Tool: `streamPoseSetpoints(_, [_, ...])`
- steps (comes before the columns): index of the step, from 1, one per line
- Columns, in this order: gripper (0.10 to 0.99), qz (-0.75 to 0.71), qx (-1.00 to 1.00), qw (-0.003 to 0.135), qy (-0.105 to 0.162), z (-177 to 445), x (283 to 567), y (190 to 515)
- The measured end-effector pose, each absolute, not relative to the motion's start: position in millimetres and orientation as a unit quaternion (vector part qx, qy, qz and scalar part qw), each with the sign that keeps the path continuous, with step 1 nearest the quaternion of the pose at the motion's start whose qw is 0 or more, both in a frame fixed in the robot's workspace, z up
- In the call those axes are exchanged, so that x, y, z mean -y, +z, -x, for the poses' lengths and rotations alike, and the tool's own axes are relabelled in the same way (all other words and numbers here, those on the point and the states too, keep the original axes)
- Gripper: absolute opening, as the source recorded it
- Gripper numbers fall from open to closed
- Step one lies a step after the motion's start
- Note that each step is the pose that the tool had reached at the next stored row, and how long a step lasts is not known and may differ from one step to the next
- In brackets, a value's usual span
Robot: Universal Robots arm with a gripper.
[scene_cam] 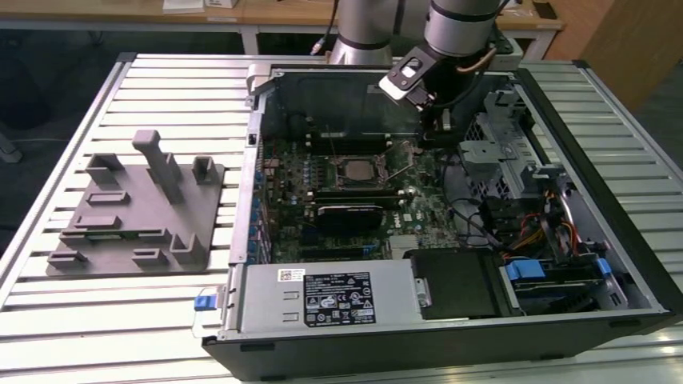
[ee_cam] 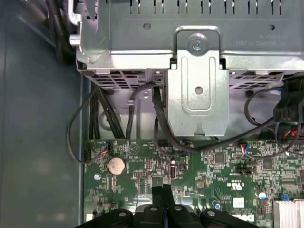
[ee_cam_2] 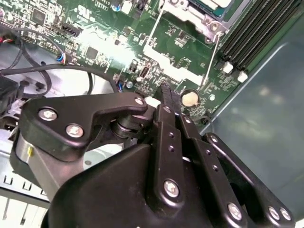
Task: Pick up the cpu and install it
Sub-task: 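Close the cpu cover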
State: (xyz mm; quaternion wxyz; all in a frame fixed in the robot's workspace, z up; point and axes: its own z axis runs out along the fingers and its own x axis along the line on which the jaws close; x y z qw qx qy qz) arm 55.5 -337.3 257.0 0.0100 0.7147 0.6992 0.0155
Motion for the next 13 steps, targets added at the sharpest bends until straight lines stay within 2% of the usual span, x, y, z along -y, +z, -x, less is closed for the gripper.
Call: streamPoseSetpoints(13, [0.106,-0.715,-0.699,0.008,0.013,-58,337,239])
